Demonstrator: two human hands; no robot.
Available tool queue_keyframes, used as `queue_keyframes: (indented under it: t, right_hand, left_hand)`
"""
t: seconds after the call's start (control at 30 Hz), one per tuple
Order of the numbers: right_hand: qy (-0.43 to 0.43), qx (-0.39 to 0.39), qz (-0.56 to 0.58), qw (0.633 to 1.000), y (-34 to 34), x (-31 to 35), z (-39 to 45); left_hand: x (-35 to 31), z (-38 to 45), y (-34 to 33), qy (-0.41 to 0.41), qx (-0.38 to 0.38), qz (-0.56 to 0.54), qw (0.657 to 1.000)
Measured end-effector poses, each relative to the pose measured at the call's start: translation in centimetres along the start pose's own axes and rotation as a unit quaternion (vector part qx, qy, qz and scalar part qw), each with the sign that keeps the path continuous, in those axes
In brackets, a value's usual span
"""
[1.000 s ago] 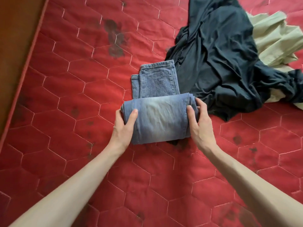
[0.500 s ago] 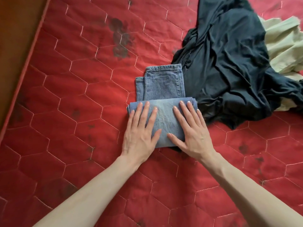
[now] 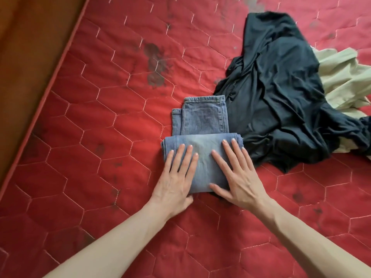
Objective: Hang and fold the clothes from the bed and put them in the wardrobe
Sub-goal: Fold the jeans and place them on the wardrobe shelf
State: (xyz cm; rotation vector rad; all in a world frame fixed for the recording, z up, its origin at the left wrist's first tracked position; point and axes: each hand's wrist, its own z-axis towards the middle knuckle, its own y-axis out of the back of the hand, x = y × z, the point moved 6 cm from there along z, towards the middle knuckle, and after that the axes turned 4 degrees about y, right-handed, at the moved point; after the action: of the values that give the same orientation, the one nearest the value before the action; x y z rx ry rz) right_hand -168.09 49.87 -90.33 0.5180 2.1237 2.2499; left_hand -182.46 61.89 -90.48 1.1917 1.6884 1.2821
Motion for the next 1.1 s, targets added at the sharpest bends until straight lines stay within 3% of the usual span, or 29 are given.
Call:
queue_keyframes:
  t: [0.1, 0.23, 0.5, 0.67, 0.73, 0.8, 0.9, 1.0, 1.1]
  right_hand:
    - [0.051, 0.013, -0.021, 0.998, 0.1, 0.2, -1.2]
    - [0.040, 0.048, -0.025, 0.998, 0.6, -0.1, -1.6]
    - [0.003, 0.081, 0.094, 0.992, 4.9, 2.2, -4.2]
    - [0.031, 0.062, 0.137, 0.988, 8.4, 5.5, -7.8]
    - [-0.012, 0.072, 0.185, 0.980, 8.5, 6.1, -9.1]
    - [-0.072, 0.084, 0.268, 0.957, 7.5, 6.4, -10.0]
    - [-0.166, 0.061, 0.385, 0.906, 5.0, 6.6, -10.4]
    - [-0.223, 0.033, 0.403, 0.887, 2.2, 7.3, -10.3]
    - [-0.284, 0.023, 0.392, 0.875, -0.4, 7.9, -10.4]
  left_hand:
    - [-1.1, 0.4, 0.4, 0.040, -0.001, -0.007, 0.999]
    - [-2.3, 1.2, 1.6, 0.081, 0.013, -0.050, 0.995]
    - [-2.2, -3.9, 6.8, 0.052, 0.101, -0.144, 0.983]
    - [-1.2, -10.1, 7.1, 0.034, 0.159, -0.277, 0.947]
    - [-0.3, -12.5, 5.9, 0.054, 0.194, -0.356, 0.913]
    - [1.0, -14.7, 4.0, 0.117, 0.205, -0.461, 0.855]
    - [3.1, -17.4, -0.2, 0.253, 0.150, -0.541, 0.788]
    - [3.6, -19.3, -3.5, 0.382, 0.086, -0.576, 0.718]
    - [2.1, -20.9, -4.7, 0.468, 0.087, -0.594, 0.649]
